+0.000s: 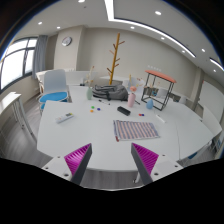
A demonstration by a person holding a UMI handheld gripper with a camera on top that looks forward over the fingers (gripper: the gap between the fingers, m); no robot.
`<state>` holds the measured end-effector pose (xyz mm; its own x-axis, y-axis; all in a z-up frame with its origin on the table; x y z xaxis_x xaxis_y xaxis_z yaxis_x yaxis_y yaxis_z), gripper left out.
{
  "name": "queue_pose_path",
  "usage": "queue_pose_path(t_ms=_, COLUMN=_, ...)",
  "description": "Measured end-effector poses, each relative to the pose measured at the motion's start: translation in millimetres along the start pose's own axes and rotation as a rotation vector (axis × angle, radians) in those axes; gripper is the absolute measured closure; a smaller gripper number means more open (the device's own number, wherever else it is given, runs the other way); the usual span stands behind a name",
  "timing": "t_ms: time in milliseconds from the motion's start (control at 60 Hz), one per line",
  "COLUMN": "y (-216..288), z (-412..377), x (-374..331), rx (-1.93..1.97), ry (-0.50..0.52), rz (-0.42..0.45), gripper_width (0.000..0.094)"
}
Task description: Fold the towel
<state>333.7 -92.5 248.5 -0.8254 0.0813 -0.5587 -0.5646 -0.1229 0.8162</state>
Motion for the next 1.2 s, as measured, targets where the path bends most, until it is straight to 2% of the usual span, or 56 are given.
queue_pose_path(t_ms=217, y=0, z=15, x=103, rx=-0.005, ry=0.019, rz=-0.005, gripper_width=0.0088)
queue_pose_path(t_ms=400, y=3, z=30, x=216, rx=0.016, ry=0.047, rz=-0.028, gripper_width=0.0092)
queue_pose_path(t_ms=633, y=16, z=46, x=351, rx=0.003, ry=0.063, rz=-0.094, gripper_width=0.0111)
queue_pose_path(t_ms=783, y=12, z=45, x=401, rx=-0.012, ry=0.084, rz=-0.139, gripper_width=0.0149)
queue_pose_path(t_ms=900, y=5, z=43, x=418, rx=-0.012, ry=0.095, rz=-0.157, gripper_width=0.0262)
queue_pose_path(t_ms=983, y=5, z=41, x=422, rx=0.003, ry=0.103, rz=-0.147, gripper_width=0.0557)
queue_pose_path(t_ms=1033, y=5, z=43, x=421, rx=-0.025, ry=0.065, rz=-0.150, gripper_width=0.0814)
queue_pose_path(t_ms=1050, y=5, z=46, x=422, rx=-0.043, ry=0.034, rz=-0.149, gripper_width=0.0867)
queue_pose_path(t_ms=1117, y=4, z=48, x=420, rx=-0.048, ry=-0.011, rz=-0.172, gripper_width=0.0892)
queue_pose_path(t_ms=1200, y=7, z=27, x=411, rx=0.051, ry=0.050, rz=-0.232, gripper_width=0.0900)
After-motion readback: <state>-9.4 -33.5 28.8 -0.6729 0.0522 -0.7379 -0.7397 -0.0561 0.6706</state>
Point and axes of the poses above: the point between the fingertips, and its own axes, seen from behind it with the camera up: z to the right, y up, x forward, the way the camera looks, the point moved 7 cm from there along -x, backward, against the way the camera looks, and after that the axes turned 4 degrees about -z, right-handed, at the moved point
